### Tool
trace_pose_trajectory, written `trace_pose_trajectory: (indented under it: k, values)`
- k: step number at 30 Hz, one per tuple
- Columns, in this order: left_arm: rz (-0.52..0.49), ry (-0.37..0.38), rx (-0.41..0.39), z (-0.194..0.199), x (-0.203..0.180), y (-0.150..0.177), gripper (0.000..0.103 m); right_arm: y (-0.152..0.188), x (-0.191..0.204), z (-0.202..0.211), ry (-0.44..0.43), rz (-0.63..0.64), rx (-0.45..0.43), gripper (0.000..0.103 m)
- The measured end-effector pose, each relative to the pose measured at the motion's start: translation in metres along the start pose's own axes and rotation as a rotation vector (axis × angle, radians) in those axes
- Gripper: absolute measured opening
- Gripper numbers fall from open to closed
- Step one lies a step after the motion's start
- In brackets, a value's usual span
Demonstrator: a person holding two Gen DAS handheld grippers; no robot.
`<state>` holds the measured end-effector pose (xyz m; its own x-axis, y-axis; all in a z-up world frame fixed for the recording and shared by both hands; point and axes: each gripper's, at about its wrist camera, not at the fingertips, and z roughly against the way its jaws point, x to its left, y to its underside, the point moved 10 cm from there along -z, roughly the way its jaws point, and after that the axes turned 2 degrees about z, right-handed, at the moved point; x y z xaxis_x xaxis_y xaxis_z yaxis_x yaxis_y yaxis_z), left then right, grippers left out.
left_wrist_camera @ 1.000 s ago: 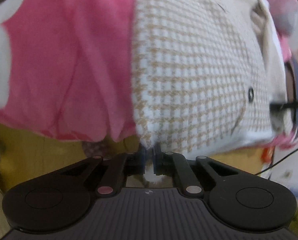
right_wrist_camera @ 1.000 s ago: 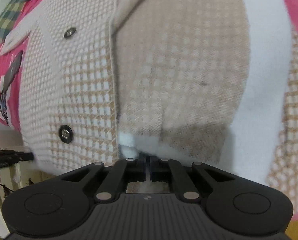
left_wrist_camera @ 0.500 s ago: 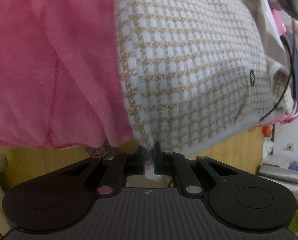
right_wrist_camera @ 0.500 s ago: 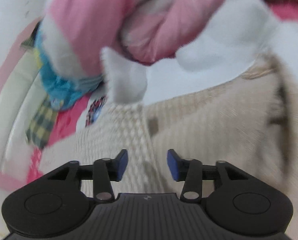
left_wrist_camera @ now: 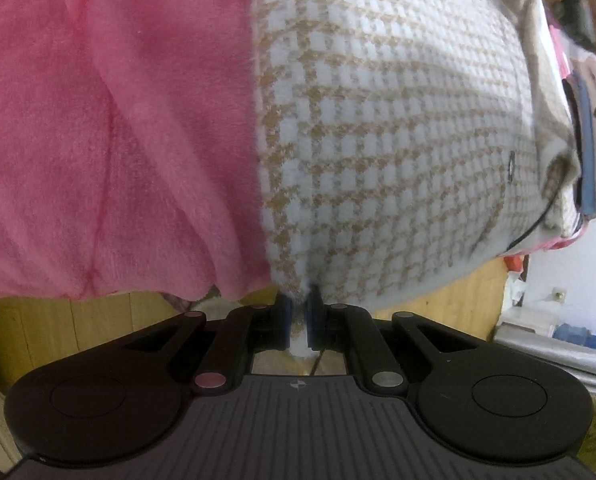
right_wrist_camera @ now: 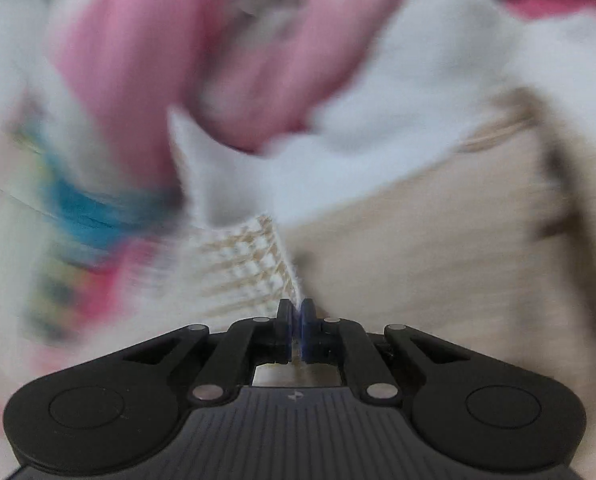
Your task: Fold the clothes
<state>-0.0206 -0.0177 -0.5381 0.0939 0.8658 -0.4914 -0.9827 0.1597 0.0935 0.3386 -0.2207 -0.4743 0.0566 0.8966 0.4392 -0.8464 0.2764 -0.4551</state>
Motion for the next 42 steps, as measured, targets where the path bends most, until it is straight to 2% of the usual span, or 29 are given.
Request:
trace_pose_trajectory:
  k: [2,5,7,9,12,13,16,20,24,27,29,30,31,33,35,37,39,42]
  values:
    - [-0.007,0.002,0.01,0.002,0.0,-0.001,0.005,0.008,-0.008,-0.01,0.175,0.082,0.023,0.004]
    - [-0.02,0.006,0.019,0.002,-0.001,-0.002,0.005,-0.002,0.005,0.012,0.259,0.137,-0.067,0.006]
    - [-0.02,0.012,0.022,0.002,-0.002,-0.005,0.005,-0.015,0.024,0.041,0.301,0.232,-0.195,0.007]
    - [-0.02,0.018,0.023,0.002,-0.001,-0.005,0.005,-0.024,0.061,0.053,0.226,0.365,-0.259,0.007]
    - [-0.03,0.021,0.023,0.006,0.004,-0.004,0.005,-0.031,0.119,0.027,0.074,0.525,-0.241,0.006]
    - [-0.034,0.021,0.023,0.005,0.003,-0.003,0.005,-0.034,0.131,0.011,0.05,0.567,-0.231,0.006]
    - [-0.039,0.024,0.02,0.007,0.003,-0.004,0.005,-0.05,0.12,-0.044,0.094,0.592,-0.195,0.006]
    - [-0.03,0.034,0.014,0.003,0.001,-0.002,0.007,-0.058,0.055,-0.092,0.133,0.384,-0.083,0.0]
    - [-0.016,0.046,0.009,0.004,0.005,-0.002,0.007,-0.066,0.07,-0.066,0.189,0.377,-0.097,0.0]
    - [-0.009,0.055,0.006,0.006,0.011,-0.001,0.007,-0.067,0.109,-0.048,0.115,0.451,-0.117,0.001]
    - [-0.01,0.059,0.004,0.011,0.016,-0.002,0.007,-0.064,0.143,-0.052,-0.02,0.551,-0.07,0.002]
    - [-0.011,0.061,0.002,0.011,0.016,-0.002,0.007,-0.061,0.158,-0.057,-0.075,0.606,-0.039,0.007]
    - [-0.012,0.063,0.001,0.012,0.016,-0.002,0.007,-0.056,0.169,-0.07,-0.11,0.672,0.004,0.027]
    - [-0.014,0.068,-0.003,0.009,0.012,0.0,0.007,-0.046,0.19,-0.095,-0.18,0.801,0.09,0.049]
    - [-0.019,0.072,-0.008,0.008,0.011,0.001,0.007,-0.037,0.208,-0.118,-0.231,0.922,0.174,0.05]
    - [-0.018,0.078,-0.013,0.009,0.011,0.001,0.007,-0.032,0.209,-0.142,-0.222,0.985,0.262,0.056]
    - [-0.016,0.082,-0.018,0.008,0.009,0.002,0.008,-0.024,0.203,-0.156,-0.232,1.007,0.36,0.059]
    - [-0.013,0.088,-0.027,0.009,0.011,0.003,0.008,-0.02,0.2,-0.158,-0.257,1.006,0.433,0.062]
